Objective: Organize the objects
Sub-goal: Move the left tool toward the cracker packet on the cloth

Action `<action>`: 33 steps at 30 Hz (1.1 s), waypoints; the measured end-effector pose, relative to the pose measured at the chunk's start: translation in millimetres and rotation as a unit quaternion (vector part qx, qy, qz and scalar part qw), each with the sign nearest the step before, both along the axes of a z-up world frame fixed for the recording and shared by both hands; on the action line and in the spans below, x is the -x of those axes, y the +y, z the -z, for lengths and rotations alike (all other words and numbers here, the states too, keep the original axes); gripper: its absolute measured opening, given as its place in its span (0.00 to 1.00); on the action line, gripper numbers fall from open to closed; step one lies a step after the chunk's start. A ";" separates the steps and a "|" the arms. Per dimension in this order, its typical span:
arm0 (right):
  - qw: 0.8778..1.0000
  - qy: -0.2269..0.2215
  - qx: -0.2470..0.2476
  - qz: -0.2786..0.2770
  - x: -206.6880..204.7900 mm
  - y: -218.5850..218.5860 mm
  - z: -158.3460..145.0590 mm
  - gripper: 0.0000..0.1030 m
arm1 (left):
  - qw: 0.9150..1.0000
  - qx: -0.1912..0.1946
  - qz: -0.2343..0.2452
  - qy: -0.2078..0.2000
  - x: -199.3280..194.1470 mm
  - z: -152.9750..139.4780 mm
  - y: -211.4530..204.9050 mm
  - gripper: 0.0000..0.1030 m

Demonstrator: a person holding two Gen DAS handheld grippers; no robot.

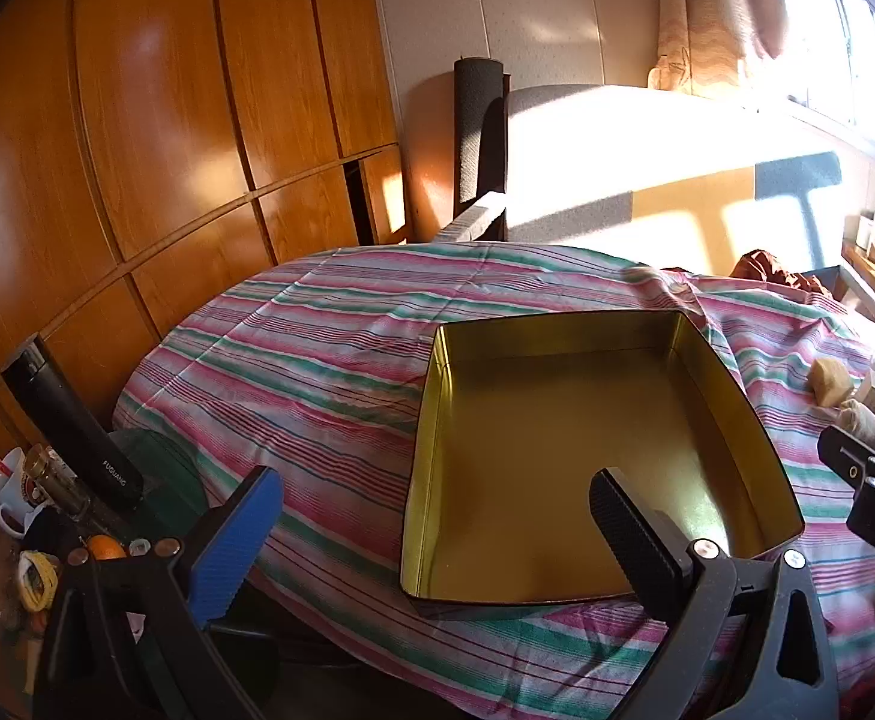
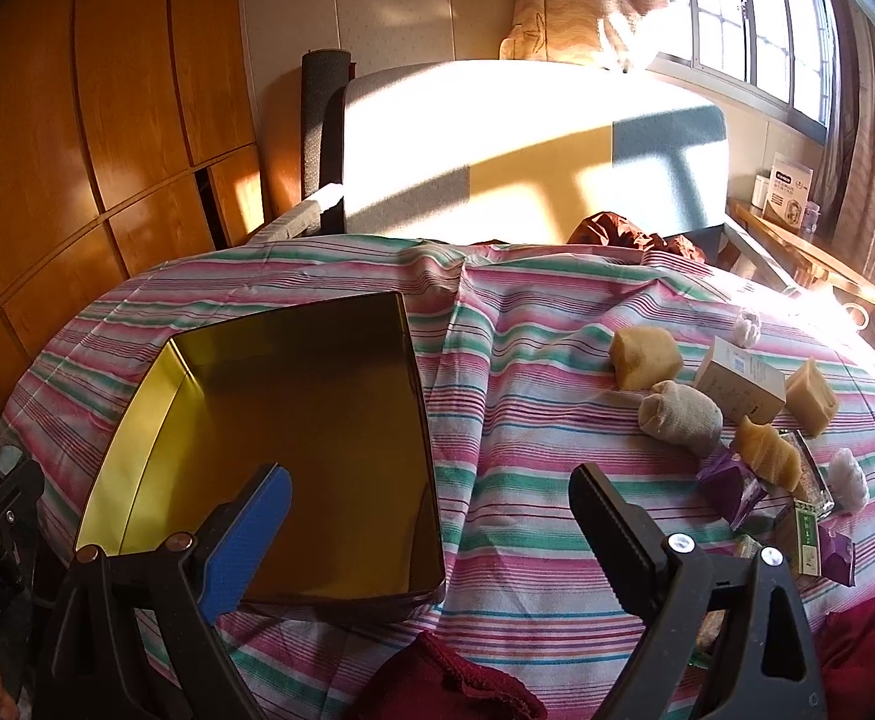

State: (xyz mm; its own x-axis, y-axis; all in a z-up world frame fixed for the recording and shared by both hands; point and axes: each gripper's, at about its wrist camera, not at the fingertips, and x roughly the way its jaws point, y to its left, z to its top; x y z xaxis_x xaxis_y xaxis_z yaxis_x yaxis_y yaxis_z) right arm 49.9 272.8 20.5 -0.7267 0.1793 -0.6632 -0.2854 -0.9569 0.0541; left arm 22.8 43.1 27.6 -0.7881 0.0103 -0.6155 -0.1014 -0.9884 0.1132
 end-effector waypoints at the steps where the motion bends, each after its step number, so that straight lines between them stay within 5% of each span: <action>1: 1.000 0.001 0.001 0.002 -1.5 3.6 -0.2 0.93 | 1.000 -0.003 0.010 -0.005 0.6 1.9 1.9 1.00; 7: 1.000 0.006 0.014 0.017 -13.7 36.8 -0.7 0.93 | 0.991 -0.063 0.103 -0.050 1.4 16.0 16.9 1.00; 12: 0.997 0.015 0.051 0.057 -39.4 92.1 -2.0 0.93 | 0.984 -0.035 0.166 -0.053 -2.6 20.6 58.4 1.00; 19: 0.979 0.054 0.084 0.178 -108.8 185.6 -13.8 0.96 | 0.954 -0.080 0.263 -0.120 0.6 30.1 111.4 1.00; 24: 0.960 0.080 0.130 0.233 -148.3 233.6 -9.8 0.98 | 0.923 -0.085 0.348 -0.142 -10.1 30.9 168.5 1.00; 33: 0.945 0.099 0.169 0.264 -168.4 260.2 9.8 0.98 | 0.844 -0.039 0.505 -0.177 -57.2 55.0 286.3 1.00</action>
